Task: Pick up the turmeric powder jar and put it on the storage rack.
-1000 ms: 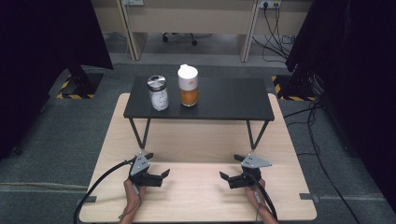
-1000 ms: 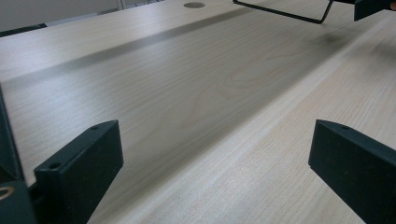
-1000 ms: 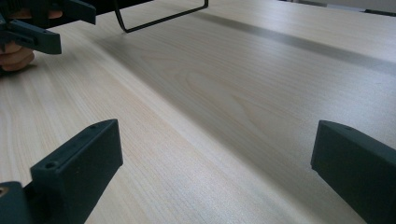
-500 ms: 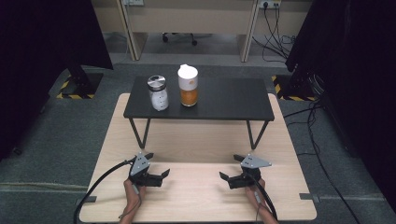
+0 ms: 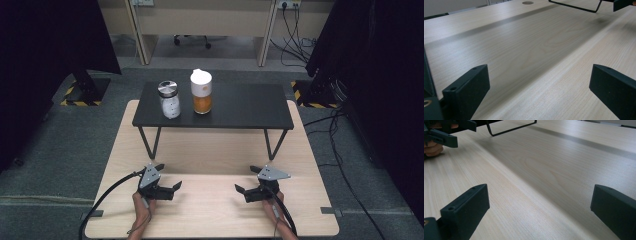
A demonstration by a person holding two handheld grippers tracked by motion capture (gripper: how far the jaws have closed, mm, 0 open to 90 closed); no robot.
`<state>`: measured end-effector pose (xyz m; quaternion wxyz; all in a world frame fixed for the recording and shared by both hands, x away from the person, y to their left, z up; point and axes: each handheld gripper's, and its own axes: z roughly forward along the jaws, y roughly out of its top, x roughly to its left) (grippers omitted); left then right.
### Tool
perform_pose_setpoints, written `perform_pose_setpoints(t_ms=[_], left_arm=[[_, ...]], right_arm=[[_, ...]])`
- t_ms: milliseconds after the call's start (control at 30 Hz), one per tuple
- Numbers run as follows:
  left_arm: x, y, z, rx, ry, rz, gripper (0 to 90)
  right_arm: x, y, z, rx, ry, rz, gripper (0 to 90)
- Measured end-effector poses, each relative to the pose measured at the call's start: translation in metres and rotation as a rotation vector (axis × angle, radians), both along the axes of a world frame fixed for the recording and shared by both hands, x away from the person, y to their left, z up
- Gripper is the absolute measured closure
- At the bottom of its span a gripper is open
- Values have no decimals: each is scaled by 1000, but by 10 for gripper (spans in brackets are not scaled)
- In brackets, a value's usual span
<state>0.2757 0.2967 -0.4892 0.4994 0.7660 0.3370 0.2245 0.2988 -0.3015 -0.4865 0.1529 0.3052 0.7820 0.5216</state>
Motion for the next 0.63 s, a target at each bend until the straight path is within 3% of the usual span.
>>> perform_pose_setpoints(t_ms=[633], left_arm=[[0, 0, 0, 0, 1, 0, 24]], right_arm=[[0, 0, 0, -5, -4, 6, 21]])
